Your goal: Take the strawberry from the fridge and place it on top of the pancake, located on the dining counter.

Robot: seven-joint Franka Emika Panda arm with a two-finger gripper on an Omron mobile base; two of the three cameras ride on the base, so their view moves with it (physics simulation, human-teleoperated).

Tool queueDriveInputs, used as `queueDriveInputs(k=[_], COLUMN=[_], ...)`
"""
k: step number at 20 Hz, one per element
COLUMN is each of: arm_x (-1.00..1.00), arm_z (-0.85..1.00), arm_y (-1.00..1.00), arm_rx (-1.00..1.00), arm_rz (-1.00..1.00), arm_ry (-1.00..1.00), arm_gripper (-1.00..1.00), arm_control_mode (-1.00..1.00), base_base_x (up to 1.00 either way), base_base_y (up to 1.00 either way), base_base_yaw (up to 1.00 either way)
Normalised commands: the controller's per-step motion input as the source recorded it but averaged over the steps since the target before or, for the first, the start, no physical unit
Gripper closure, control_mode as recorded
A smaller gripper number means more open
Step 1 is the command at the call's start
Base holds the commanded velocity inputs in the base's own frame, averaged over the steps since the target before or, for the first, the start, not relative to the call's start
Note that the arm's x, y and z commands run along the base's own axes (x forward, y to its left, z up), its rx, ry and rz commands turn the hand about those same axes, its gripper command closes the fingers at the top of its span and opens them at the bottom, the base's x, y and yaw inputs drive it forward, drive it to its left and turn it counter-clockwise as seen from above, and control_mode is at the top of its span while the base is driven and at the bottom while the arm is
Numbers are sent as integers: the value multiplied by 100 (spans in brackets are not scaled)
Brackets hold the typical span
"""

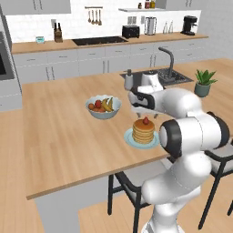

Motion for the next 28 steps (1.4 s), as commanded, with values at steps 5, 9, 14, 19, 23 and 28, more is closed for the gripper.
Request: queueDriveInputs(k=[5,9,14,19,23,28], arm_x=[-42,-81,-95,-98,-76,-41], arm_z=[78,55,40,17,24,25], arm_y=[0,0,-4,-23,-25,-9], arm_rx=[0,0,0,0,0,0], arm_rz=[0,0,0,0,0,0], arm_ry=[-8,-6,-5,-8,-9,-11], arm_gripper=[-100,-100,-100,-100,-100,-100], arm_control_mode=[-100,-100,-100,-100,-100,-100], base_base_x=[0,0,0,0,0,0], base_base_y=[0,0,0,0,0,0], base_base_yaw=[0,0,0,0,0,0])
